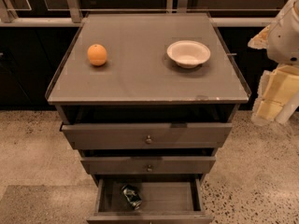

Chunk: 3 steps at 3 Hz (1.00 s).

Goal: Pick green can from bottom drawer and place on counter

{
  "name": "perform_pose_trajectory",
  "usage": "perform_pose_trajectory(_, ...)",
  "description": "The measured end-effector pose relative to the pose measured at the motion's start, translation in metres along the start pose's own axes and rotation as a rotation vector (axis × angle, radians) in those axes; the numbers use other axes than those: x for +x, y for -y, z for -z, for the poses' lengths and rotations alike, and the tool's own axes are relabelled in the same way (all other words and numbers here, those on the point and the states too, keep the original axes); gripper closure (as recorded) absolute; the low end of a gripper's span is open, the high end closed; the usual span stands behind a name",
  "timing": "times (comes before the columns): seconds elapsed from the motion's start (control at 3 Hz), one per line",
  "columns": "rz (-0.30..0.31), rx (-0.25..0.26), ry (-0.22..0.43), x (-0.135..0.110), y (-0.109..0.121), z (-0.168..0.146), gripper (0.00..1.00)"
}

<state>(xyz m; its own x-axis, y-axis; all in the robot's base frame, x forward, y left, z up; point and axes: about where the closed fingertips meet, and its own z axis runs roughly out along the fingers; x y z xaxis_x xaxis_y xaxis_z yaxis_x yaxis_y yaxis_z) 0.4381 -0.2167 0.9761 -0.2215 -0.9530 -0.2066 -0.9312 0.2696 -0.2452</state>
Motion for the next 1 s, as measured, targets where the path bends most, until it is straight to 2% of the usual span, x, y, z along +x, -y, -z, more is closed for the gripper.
perform_pose_trajectory(0.33,0.000,0.000,0.000,0.000,0.000,0.000,0.00)
perform_pose_trajectory(0.67,-0.026,0.000,0.024,0.009,-0.011,-0.009,0.00)
perform_pose_trajectory(1.0,-0.118,-0.016,0.114,0.017,-0.044,-0.038,0.00)
